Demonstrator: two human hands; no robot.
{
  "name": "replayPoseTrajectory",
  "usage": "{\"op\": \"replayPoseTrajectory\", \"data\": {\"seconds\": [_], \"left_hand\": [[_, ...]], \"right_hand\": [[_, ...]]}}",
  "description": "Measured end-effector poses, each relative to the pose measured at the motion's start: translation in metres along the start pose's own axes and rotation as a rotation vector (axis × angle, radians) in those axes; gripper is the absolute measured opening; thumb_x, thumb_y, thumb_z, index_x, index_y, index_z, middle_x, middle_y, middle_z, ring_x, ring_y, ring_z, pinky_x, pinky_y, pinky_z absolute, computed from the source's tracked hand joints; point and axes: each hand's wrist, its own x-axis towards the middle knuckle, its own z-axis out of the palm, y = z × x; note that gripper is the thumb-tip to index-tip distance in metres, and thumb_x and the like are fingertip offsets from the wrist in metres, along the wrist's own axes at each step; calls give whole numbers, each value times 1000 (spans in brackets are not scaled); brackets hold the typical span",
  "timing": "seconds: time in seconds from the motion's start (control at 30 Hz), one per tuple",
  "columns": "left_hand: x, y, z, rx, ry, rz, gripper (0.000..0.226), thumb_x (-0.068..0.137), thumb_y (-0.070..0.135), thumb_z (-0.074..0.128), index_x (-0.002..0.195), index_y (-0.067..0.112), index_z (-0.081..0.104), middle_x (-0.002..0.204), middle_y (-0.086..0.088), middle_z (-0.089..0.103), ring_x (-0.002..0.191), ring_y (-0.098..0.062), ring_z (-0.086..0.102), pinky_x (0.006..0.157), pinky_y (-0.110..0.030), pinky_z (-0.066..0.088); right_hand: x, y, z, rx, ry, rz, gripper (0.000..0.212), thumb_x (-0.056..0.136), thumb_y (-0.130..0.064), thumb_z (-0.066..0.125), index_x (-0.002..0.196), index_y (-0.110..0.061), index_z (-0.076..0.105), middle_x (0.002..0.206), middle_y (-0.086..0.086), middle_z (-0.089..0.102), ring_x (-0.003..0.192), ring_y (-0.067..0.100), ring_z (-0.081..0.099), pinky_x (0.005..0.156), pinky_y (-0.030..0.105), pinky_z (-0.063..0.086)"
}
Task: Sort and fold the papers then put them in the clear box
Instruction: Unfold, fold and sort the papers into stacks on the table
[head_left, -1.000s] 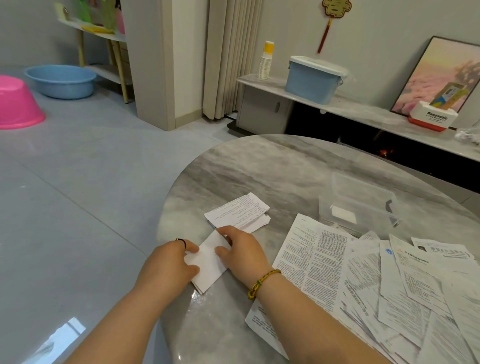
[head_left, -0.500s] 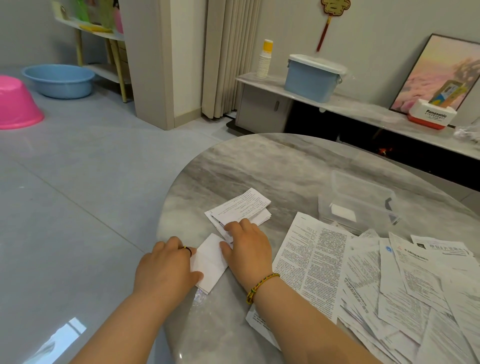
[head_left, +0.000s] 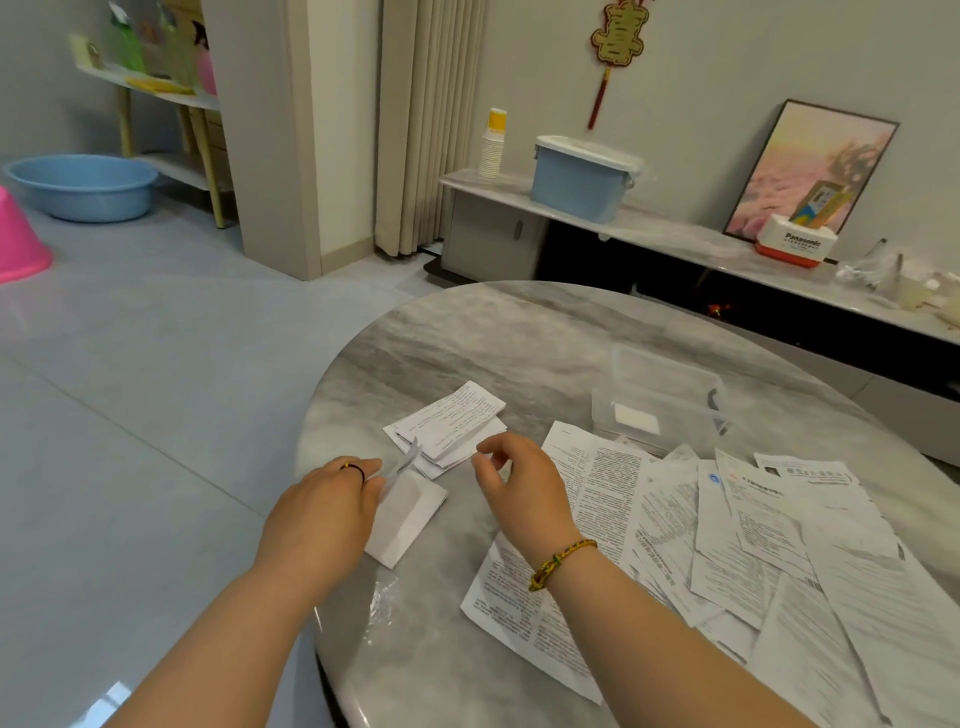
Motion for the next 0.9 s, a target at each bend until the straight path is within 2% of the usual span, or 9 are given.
{"op": "replayPoseTrajectory", "data": {"seconds": [0.03, 0.17, 0.27, 0.37, 0.47, 0.57, 0.7, 0.9], "left_hand": [[-2, 2, -1, -16, 25, 2, 40, 100, 27, 28, 137, 20, 40, 142, 5, 41, 127, -16, 42, 98, -23, 34], [-10, 16, -6, -55, 106, 57, 39, 98, 26, 34, 134, 18, 46, 141, 3, 44, 126, -18, 43, 97, -25, 35], [-21, 36, -2, -64, 93, 165, 38, 96, 25, 41, 133, 18, 47, 141, 3, 44, 127, -17, 42, 102, -23, 32], [-29, 57, 12, -25, 24, 288, 39, 95, 28, 43, 133, 21, 47, 141, 7, 43, 129, -13, 41, 105, -22, 29], [-38, 77, 31, 24, -104, 399, 40, 97, 33, 37, 136, 28, 40, 142, 16, 38, 129, -4, 38, 102, -15, 28], [-46, 94, 48, 54, -190, 461, 41, 97, 35, 36, 137, 31, 37, 144, 17, 34, 132, -2, 34, 104, -15, 26], [-50, 112, 68, 71, -232, 496, 44, 98, 35, 35, 141, 30, 31, 150, 16, 24, 137, -3, 25, 107, -14, 22], [-54, 124, 97, 186, -341, 480, 59, 97, 41, 33, 147, 29, 4, 156, 9, -5, 144, -10, 1, 115, -23, 7]], "right_hand": [[-5, 1, -7, 2, 7, 9, 20, 91, -22, 49, 104, -12, 61, 88, -8, 49, 85, 7, 44, 61, 9, 32], [-28, 19, -38, -36, 19, 62, 16, 91, -18, 50, 98, -12, 63, 80, -11, 49, 75, 5, 45, 65, 15, 34], [-50, 41, -66, -50, 39, 152, 11, 91, -17, 52, 95, -15, 61, 75, -17, 47, 63, -1, 41, 61, 12, 34], [-73, 63, -95, -87, 50, 270, 6, 89, -16, 54, 93, -17, 59, 78, -11, 50, 63, 0, 41, 62, 16, 34], [-93, 88, -123, -134, 88, 383, 17, 88, -16, 57, 103, -10, 62, 89, -2, 53, 84, 14, 51, 73, 19, 34], [-110, 110, -148, -181, 156, 471, 21, 88, -17, 57, 108, -10, 62, 103, 4, 57, 111, 20, 46, 81, 20, 33], [-125, 141, -172, -151, 278, 637, 24, 89, -19, 56, 110, -8, 61, 122, 11, 52, 122, 26, 36, 96, 29, 32], [-126, 175, -199, -217, 406, 811, 37, 90, -24, 54, 123, -7, 54, 135, 14, 44, 129, 31, 31, 104, 37, 30]]}}
